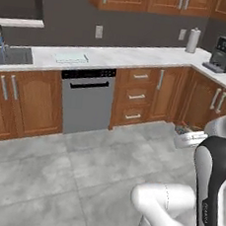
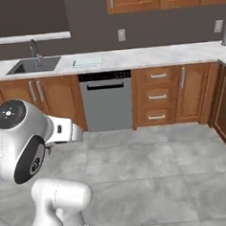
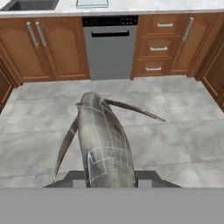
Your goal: Take the fish out of the fridge, briefly rinse it in the sink, and place it on the tray next to the sink.
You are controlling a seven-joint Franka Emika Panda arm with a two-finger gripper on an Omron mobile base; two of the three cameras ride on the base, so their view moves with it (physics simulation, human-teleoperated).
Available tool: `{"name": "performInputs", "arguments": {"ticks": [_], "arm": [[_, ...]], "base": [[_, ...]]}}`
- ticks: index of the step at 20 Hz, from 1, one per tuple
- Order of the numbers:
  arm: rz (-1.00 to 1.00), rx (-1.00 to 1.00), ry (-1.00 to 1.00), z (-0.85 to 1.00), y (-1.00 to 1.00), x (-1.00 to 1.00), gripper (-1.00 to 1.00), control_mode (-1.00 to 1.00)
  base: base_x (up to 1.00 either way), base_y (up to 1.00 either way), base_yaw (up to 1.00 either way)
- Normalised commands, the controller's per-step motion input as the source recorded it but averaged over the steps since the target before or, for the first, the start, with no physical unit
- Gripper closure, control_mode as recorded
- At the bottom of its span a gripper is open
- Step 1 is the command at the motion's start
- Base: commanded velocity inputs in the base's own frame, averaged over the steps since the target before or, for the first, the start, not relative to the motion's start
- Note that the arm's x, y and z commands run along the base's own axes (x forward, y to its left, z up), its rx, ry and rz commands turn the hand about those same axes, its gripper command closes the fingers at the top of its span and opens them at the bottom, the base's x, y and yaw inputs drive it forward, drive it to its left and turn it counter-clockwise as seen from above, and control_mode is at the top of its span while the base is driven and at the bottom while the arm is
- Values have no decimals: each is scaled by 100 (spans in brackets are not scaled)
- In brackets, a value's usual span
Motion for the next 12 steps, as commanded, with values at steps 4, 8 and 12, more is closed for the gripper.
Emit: {"name": "performInputs", "arguments": {"ticks": [4,8,12], "arm": [[0,0,0,0,0,0,100,100],[0,0,0,0,0,0,100,100],[0,0,0,0,0,0,100,100]], "base": [[100,0,44],[100,0,40],[100,0,30]]}}
